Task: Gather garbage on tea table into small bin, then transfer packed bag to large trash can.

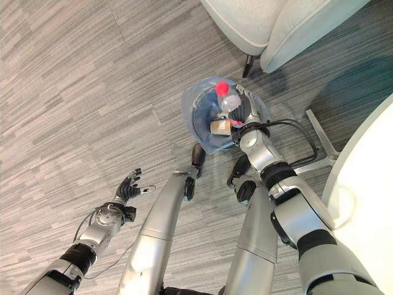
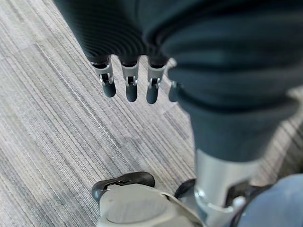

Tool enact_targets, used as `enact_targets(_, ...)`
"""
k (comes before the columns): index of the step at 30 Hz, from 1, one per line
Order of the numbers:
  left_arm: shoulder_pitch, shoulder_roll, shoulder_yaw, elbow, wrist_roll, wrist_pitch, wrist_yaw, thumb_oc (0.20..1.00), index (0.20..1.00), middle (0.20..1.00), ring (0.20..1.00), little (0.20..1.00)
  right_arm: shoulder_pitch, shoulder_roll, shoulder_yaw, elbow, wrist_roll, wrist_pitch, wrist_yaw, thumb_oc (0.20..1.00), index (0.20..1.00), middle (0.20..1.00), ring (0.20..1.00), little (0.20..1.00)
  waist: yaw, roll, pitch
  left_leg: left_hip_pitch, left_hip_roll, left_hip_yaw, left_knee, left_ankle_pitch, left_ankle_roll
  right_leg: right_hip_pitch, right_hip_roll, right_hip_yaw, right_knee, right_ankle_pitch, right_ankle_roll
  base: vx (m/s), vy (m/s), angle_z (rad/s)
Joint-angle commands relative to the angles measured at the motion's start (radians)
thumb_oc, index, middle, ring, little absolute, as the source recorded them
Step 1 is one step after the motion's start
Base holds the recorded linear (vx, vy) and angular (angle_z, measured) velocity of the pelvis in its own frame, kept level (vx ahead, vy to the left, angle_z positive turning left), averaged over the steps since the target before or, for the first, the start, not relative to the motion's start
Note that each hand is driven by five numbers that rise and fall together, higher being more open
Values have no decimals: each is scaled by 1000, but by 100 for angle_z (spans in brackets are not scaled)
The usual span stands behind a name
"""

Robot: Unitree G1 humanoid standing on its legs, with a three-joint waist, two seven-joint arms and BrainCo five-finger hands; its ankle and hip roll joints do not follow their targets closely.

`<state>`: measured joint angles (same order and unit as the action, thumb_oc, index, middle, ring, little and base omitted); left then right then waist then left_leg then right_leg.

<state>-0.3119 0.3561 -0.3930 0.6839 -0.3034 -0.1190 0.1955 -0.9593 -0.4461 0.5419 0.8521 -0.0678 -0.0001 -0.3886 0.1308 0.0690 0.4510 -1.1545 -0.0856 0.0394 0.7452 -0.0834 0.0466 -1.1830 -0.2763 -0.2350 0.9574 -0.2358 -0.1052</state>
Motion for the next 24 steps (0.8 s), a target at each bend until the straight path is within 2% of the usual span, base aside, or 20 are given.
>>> enact_targets(1, 36, -14, 3, 40, -7, -12, 13, 1000, 1000, 1000, 1000, 1000, 60, -7, 44, -85, -67, -28, 3, 1000, 1000, 1000, 1000, 1000, -5, -3, -49, 4, -11, -11, -22, -59, -6, 40, -5, 88, -40, -76, 88, 0, 0, 0)
enact_targets(7, 47, -24, 26, 48, 33, -18, 11, 1000, 1000, 1000, 1000, 1000, 96, -65, 165, -171, -341, -18, 35, 1000, 1000, 1000, 1000, 1000, -18, -22, -58, 43, 1, -18, -72, -54, -16, 75, 11, 76, -87, -62, 100, -16, -26, -3)
enact_targets(12, 39, -5, 16, 53, 37, -29, 16, 1000, 1000, 1000, 1000, 1000, 50, -72, 274, -87, -457, 1, 59, 1000, 1000, 1000, 1000, 1000, -7, -21, -54, 48, 5, -24, -100, -40, -25, 83, 10, 62, -107, -53, 112, -8, -15, 0)
enact_targets(19, 14, 19, -6, 58, 12, -39, 30, 1000, 1000, 1000, 1000, 1000, 7, 5, 357, 89, -493, 35, 82, 1000, 1000, 1000, 1000, 1000, 9, -4, -32, -13, -11, -33, -86, -20, -32, 21, -8, 68, -66, -64, 110, -9, -23, 3)
enact_targets(24, 1, 22, -23, 51, -8, -44, 40, 1000, 1000, 1000, 1000, 1000, 5, 94, 378, 214, -487, 57, 95, 1000, 1000, 1000, 1000, 1000, 21, 14, -12, -76, -32, -39, -42, -9, -35, -44, -21, 78, 1, -80, 93, -11, -31, 17)
